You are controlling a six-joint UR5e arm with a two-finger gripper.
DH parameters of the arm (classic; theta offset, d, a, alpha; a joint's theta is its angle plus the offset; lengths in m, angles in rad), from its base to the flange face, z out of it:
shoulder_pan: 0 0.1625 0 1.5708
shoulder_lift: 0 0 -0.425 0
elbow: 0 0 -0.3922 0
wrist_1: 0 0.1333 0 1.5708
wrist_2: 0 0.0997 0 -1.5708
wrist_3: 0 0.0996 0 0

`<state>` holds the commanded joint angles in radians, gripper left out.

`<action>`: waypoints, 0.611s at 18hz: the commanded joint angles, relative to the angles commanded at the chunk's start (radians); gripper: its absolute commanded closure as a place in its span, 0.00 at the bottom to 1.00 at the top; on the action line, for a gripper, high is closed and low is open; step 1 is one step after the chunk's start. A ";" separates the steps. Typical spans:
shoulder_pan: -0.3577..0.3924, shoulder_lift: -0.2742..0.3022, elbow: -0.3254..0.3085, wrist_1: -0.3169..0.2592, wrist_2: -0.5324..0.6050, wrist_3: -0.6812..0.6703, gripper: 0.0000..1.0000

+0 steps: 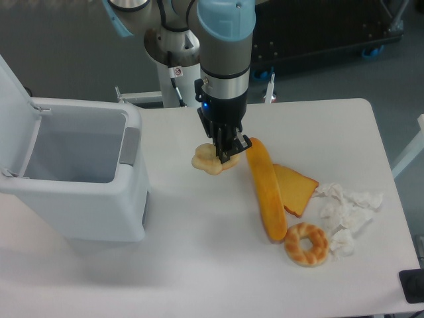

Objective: Place the round bread in the trash can
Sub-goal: 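Close the gripper on the pale twisted bread roll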

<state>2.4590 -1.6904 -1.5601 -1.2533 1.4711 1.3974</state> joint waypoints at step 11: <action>0.012 0.003 0.003 -0.006 -0.015 -0.003 0.97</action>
<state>2.4712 -1.6874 -1.5570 -1.2594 1.4558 1.3944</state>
